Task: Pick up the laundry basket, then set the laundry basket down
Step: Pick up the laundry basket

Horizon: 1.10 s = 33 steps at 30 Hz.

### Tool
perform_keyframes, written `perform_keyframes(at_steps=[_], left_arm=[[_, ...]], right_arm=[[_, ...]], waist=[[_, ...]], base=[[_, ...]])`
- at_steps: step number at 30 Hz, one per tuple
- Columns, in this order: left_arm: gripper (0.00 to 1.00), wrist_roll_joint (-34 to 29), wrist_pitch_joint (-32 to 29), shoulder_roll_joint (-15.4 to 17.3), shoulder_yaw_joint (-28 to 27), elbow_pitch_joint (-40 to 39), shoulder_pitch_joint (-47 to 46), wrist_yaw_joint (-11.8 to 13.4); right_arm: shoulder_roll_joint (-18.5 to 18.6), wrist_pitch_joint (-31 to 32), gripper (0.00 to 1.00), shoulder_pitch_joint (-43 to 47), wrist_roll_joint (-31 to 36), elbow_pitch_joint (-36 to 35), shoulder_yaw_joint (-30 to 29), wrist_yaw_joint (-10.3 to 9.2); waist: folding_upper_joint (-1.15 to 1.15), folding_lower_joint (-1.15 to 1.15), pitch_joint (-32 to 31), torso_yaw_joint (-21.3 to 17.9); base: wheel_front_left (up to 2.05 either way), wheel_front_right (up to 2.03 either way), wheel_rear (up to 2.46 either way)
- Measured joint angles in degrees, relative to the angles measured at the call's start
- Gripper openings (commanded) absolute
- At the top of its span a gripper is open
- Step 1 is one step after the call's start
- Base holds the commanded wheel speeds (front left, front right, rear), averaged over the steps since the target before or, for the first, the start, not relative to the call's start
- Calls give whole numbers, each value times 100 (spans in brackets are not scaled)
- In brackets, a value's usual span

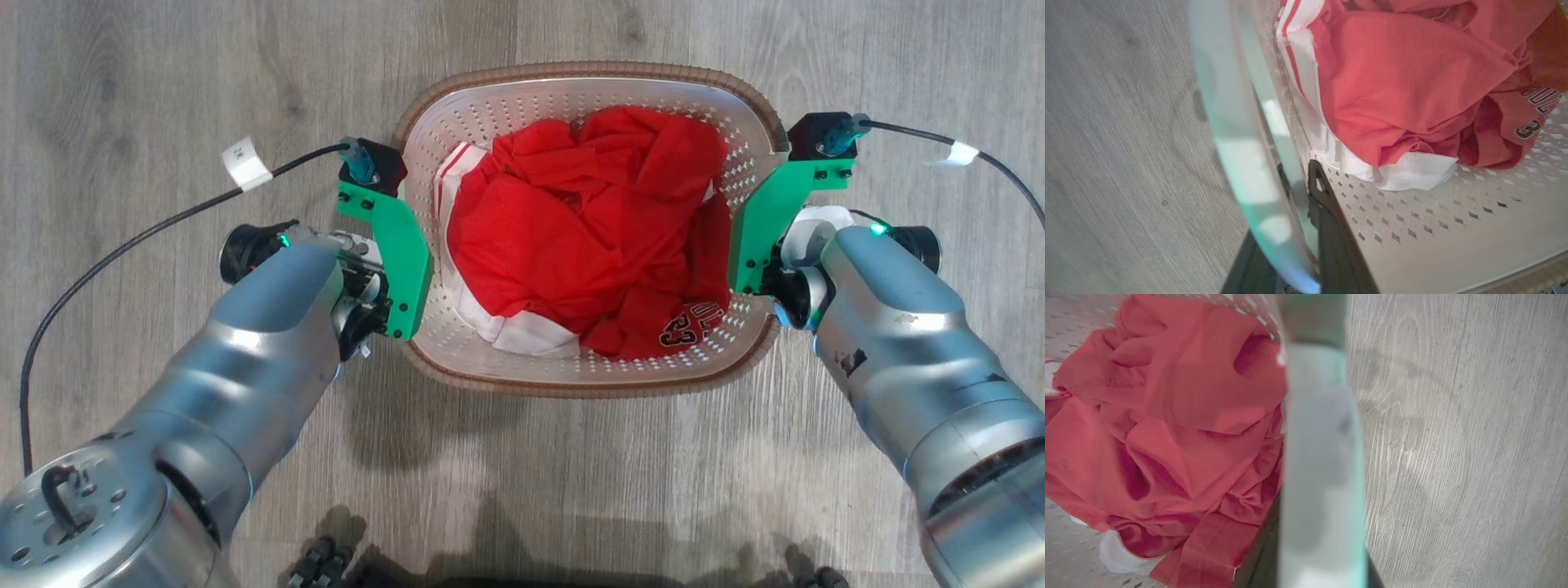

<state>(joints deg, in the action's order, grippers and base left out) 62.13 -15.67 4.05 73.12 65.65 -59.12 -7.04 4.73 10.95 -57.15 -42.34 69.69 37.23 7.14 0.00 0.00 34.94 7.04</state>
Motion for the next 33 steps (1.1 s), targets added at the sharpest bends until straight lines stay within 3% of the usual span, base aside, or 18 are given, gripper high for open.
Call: perform_keyframes(at_steps=[17,33], left_arm=[[0,58,-198,5,19,-62,62,0],[0,100,-886,162,22,-267,719,0]], right_arm=[[-1,-43,0,7,-250,145,253,0],[-40,404,0,694,-816,46,717,-1]], waist=[[0,0,-181,12],[0,0,-1264,-70]], base=[[0,0,0],[0,0,0]])
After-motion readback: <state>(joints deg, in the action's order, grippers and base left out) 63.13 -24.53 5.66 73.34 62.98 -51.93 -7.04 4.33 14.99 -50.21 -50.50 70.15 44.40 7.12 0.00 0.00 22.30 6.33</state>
